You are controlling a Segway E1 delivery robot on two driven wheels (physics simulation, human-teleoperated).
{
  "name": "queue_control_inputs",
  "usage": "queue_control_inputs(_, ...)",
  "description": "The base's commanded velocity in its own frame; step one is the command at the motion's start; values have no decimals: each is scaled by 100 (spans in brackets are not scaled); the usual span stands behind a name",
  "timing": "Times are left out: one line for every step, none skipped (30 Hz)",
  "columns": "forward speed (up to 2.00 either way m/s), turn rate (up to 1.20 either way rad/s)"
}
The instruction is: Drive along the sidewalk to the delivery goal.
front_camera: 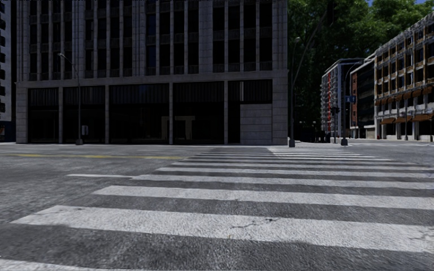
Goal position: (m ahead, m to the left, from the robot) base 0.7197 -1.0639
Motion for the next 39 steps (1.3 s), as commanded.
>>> queue_control_inputs(75,-59)
queue_control_inputs(75,-59)
queue_control_inputs(75,-59)
queue_control_inputs(75,-59)
queue_control_inputs(75,-59)
queue_control_inputs(75,-59)
queue_control_inputs(75,-59)
queue_control_inputs(75,-59)
queue_control_inputs(75,-59)
queue_control_inputs(75,-59)
queue_control_inputs(75,-59)
queue_control_inputs(75,-59)
queue_control_inputs(75,-59)
queue_control_inputs(75,-59)
queue_control_inputs(75,-59)
queue_control_inputs(75,-59)
queue_control_inputs(75,-59)
queue_control_inputs(75,-59)
queue_control_inputs(75,-59)
queue_control_inputs(75,-59)
queue_control_inputs(75,-59)
queue_control_inputs(75,-59)
queue_control_inputs(75,-59)
queue_control_inputs(75,-59)
queue_control_inputs(75,-59)
queue_control_inputs(75,-59)
queue_control_inputs(75,-59)
queue_control_inputs(75,-59)
queue_control_inputs(75,-59)
queue_control_inputs(75,-59)
queue_control_inputs(75,-59)
queue_control_inputs(75,-59)
queue_control_inputs(75,-59)
queue_control_inputs(75,-59)
queue_control_inputs(75,-59)
queue_control_inputs(75,-59)
queue_control_inputs(75,-59)
queue_control_inputs(75,-59)
queue_control_inputs(75,-59)
